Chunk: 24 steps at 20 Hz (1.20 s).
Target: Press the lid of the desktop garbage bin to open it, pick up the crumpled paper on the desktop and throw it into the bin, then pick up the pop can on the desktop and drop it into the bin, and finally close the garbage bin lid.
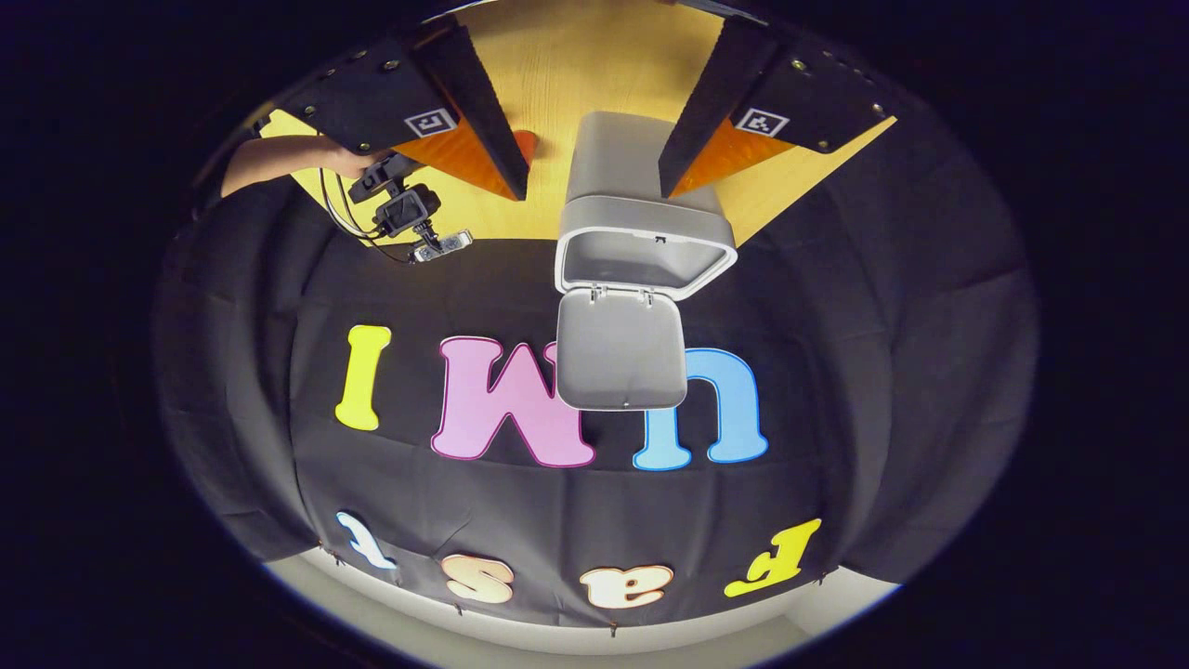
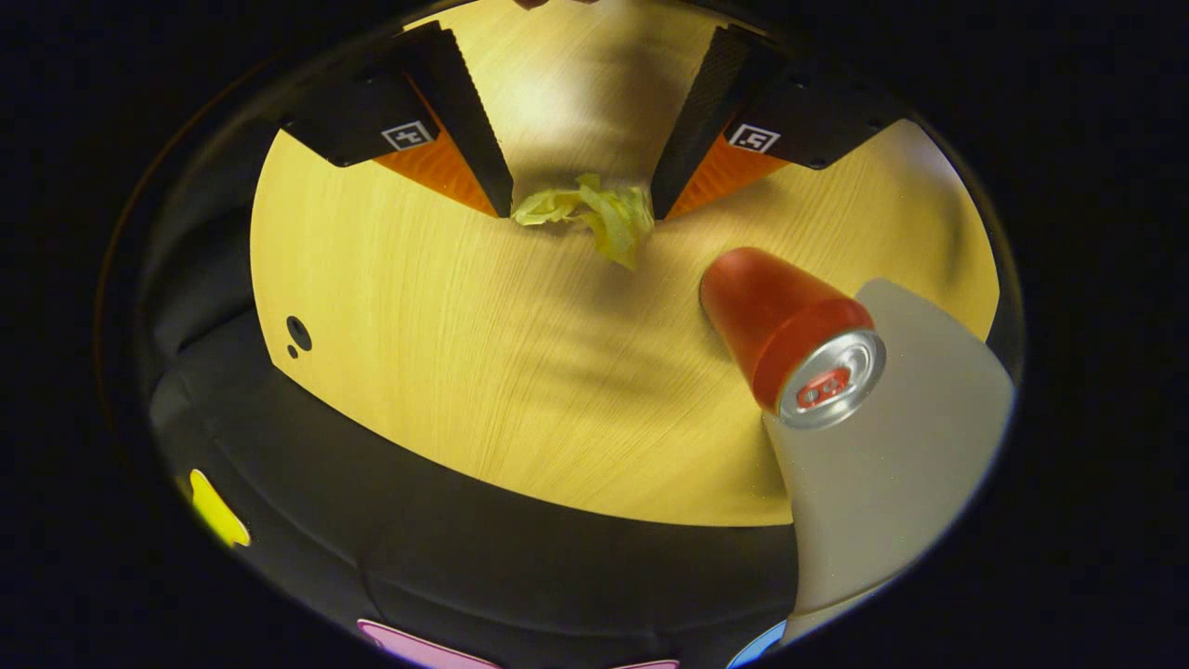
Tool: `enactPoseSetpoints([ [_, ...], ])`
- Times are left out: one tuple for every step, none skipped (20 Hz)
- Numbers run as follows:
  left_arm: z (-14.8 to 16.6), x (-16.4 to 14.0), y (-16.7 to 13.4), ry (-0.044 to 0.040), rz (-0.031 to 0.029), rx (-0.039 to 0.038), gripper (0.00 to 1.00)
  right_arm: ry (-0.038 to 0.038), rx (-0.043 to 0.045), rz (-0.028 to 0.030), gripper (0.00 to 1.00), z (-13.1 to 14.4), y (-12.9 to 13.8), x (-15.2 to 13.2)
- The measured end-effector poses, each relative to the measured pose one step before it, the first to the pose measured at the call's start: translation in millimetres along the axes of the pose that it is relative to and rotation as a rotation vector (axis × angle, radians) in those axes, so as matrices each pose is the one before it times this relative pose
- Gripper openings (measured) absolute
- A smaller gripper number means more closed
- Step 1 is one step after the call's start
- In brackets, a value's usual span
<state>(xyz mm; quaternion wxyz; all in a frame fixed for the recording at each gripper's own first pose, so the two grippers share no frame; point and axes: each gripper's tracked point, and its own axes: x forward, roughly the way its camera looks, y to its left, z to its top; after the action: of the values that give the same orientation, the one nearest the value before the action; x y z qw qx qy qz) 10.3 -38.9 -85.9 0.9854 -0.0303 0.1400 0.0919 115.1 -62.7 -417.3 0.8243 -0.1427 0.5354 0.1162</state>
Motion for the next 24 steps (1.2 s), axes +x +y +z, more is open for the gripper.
enactPoseSetpoints([
  [0.28,0.9,-0.96,-0.00141,0.00398,-0.00106,0.93,0.00189,-0.01263,-0.00212,0.97,-0.48,-0.76,3.12],
  [1.2,1.37,-0.38,0.00071,0.00281,0.00275,0.93,-0.00024,-0.00212,0.00556,0.96,-0.76,1.45,2.82],
  [-1.4,0.77,-1.16,0.00194,0.0019,0.00478,0.93,0.00488,0.00475,0.00893,0.96,-0.92,1.06,1.78],
  [-0.57,1.33,-0.99,0.00252,0.00289,0.00528,0.93,0.00013,0.01112,0.01221,0.96,0.67,0.79,1.22],
  [-0.36,0.59,-0.36,0.00173,0.00259,0.00414,0.93,-0.00414,0.00843,0.00976,0.96,2.05,0.56,1.4],
  [0.74,0.1,-1.17,0.00065,0.00055,0.00349,0.93,-0.00129,0.0069,0.01326,0.92,-0.24,2.41,1.75],
  [-0.34,1.35,-1.86,0.00052,-0.00139,0.00245,0.93,0.00064,0.00311,0.01145,0.89,0.71,0.86,-0.29],
  [-0.32,1.25,-2.27,-0.00066,-0.00253,0.00217,0.93,0.00173,0.00082,0.01383,0.85,0.31,1.79,-0.85],
  [-0.26,-0.28,-1.13,-0.00461,0.00025,0.00234,0.93,-0.00032,-0.00133,0.01585,0.82,0.75,2.66,1.72],
  [-0.28,0.78,-1.5,0.00279,0.00049,0.00383,0.93,0.00524,0.00037,0.01053,0.72,-2.94,4.94,0.93],
  [-2.89,-0.16,-1.57,0.00667,-0.00278,0.00345,0.93,0.00125,-0.0007,0.01127,0.66,-0.67,4.1,-0.58],
  [-1.65,-0.37,-1.32,0.00431,-0.00089,0.00213,0.93,0.00095,-0.00751,-0.00232,0.65,0.22,-0.77,-1.37],
  [-0.86,-0.05,-0.96,0.00315,-0.00176,-0.00024,0.93,-0.00327,-0.00827,-0.003,0.5,0.87,-1.09,-0.18],
  [-1.14,0.89,-1.93,0.00186,-0.00257,-0.00324,0.93,0.00087,-0.01182,-0.02049,0.49,-2.06,-2.86,-0.82],
  [-0.34,-0.94,-0.85,0.00157,-0.00488,-0.00553,0.93,-0.0018,-0.00874,-0.01111,0.37,-0.81,-3.25,-2.15],
  [-0.37,-0.58,-0.9,0.00229,-0.00423,-0.0059,0.93,0.00489,0.00472,-0.00196,0.34,-3.41,-1.75,-2.35],
  [-1.33,-0.15,-0.25,0.0039,-0.00479,-0.00586,0.93,-0.00272,0.01244,0.00152,0.34,-0.21,-2.01,-4.5],
  [-0.81,0.11,-0.3,0.00416,-0.00547,-0.00628,0.93,-0.00712,0.01106,-0.00461,0.34,0.46,-3.73,-5.26],
  [-2.45,0.1,1.05,0.00518,-0.00488,-0.00778,0.93,-0.01364,0.01114,-0.00418,0.34,3.33,-3.75,-6.82],
  [0.38,-0.83,0.37,0.00203,-0.00547,-0.00857,0.93,-0.01666,0.01006,-0.00509,0.34,4.4,-2.94,-7.21],
  [-0.81,0.27,1.46,0.0003,-0.00488,-0.00808,0.93,-0.01812,0.00141,-0.00907,0.34,5.68,-3.88,-8.77],
  [-0.47,1.28,1.39,-0.00066,-0.00518,-0.0079,0.93,-0.02145,-0.00525,-0.01047,0.34,5.91,-4.04,-10.3],
  [-0.67,-0.13,0.83,-0.00078,-0.00882,-0.00841,0.93,-0.0209,-0.00412,-0.00557,0.34,7.19,-3.67,-10.75],
  [-0.38,0.45,0.71,-0.00126,-0.00995,-0.00751,0.93,-0.02157,0.00197,0.00052,0.33,6.3,0.91,-10.76],
])
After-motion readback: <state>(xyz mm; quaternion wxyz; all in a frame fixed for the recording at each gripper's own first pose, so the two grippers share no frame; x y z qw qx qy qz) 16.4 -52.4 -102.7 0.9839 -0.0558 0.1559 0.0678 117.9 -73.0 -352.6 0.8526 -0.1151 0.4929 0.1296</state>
